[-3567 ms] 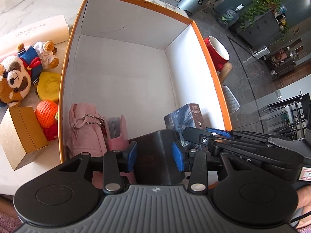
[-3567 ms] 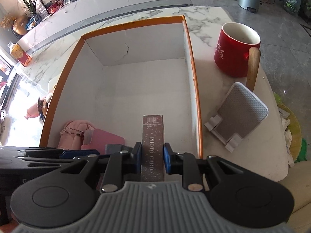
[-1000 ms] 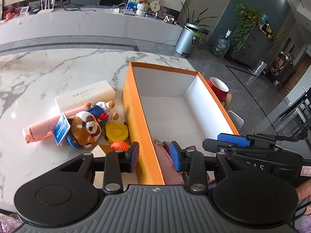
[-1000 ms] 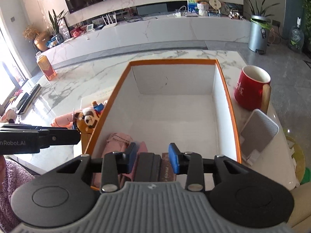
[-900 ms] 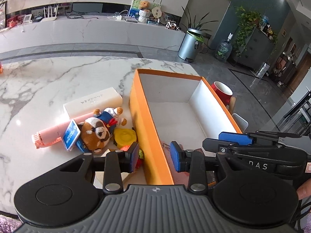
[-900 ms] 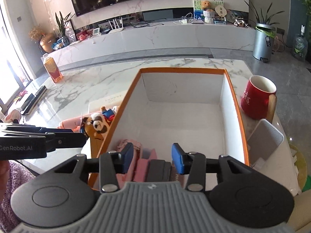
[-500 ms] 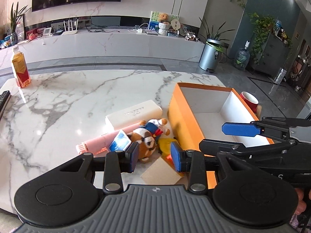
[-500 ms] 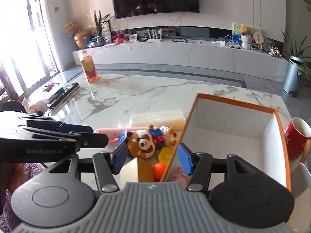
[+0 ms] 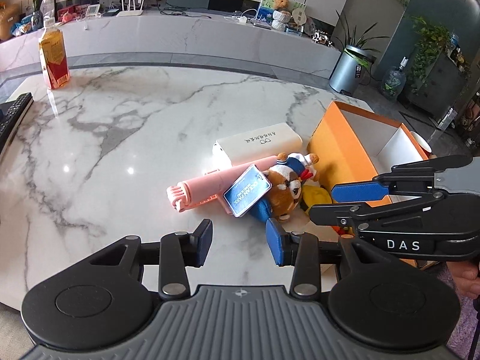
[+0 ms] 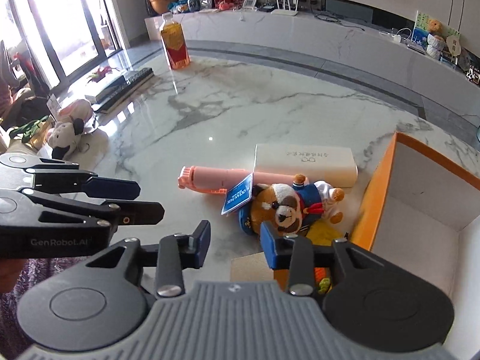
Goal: Organize objects
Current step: 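Withdraw both tools from the box back toward the pile, then grasp the small tan cardboard box with the left tool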
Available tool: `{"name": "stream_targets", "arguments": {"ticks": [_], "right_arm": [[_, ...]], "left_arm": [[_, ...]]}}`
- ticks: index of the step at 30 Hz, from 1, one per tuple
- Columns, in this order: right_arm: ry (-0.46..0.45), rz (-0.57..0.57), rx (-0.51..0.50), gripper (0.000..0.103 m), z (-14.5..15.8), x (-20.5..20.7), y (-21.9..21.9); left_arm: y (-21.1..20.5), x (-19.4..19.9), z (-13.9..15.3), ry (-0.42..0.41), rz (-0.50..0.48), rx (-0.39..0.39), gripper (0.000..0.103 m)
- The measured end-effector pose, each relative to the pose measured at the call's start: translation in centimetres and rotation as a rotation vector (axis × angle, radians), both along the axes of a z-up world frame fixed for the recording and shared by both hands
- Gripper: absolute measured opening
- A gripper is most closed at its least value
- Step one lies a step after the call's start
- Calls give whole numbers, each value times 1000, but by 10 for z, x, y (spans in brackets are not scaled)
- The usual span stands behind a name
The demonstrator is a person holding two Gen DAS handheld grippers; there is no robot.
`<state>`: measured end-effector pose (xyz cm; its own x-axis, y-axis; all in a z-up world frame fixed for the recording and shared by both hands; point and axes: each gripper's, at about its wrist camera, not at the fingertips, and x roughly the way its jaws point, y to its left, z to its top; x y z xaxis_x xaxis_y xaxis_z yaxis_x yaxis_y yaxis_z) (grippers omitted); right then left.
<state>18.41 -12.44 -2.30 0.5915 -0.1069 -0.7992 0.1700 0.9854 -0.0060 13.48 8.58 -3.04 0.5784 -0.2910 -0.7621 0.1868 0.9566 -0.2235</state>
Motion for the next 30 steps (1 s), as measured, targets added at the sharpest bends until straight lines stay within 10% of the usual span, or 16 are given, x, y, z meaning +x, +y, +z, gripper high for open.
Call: {"name": "stream_targets", "arguments": {"ticks": [18, 30], "right_arm": [[330, -20, 4, 40, -40, 38, -25], [316, -102, 84, 31, -43, 35, -23]], "left_arm": [[-45, 13, -52, 143, -164, -46, 46], [-48, 12, -71, 202, -156, 80, 23]]}}
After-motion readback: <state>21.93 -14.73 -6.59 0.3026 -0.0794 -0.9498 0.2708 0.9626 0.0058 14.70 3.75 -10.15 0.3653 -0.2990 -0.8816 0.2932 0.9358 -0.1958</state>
